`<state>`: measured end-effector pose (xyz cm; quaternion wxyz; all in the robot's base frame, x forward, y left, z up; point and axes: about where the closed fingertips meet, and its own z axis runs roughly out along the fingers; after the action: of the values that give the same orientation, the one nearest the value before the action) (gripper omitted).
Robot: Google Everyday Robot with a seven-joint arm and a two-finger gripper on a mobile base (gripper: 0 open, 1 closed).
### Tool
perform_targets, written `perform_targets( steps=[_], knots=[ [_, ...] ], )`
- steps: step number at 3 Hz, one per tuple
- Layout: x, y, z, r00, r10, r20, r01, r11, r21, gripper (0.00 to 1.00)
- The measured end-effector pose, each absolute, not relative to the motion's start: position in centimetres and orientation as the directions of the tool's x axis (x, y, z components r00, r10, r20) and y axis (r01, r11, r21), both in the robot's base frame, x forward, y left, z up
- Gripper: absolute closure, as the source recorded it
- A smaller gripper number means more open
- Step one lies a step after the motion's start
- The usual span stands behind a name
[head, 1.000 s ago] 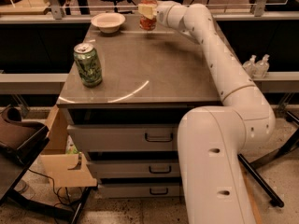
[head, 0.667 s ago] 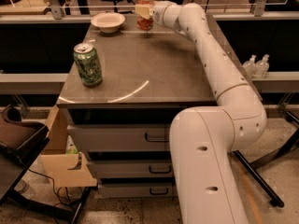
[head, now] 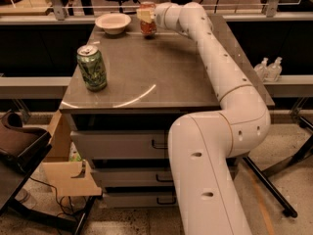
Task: Move coke can near paper bowl
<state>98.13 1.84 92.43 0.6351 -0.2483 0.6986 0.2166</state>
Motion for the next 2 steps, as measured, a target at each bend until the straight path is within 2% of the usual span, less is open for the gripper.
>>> perform_targets(
  steps=[2],
  knots=[
    [98.19,2.36,92.13,-0.073,-0.073,-0.995,-0.626,0.78,-0.011,0.36]
  ],
)
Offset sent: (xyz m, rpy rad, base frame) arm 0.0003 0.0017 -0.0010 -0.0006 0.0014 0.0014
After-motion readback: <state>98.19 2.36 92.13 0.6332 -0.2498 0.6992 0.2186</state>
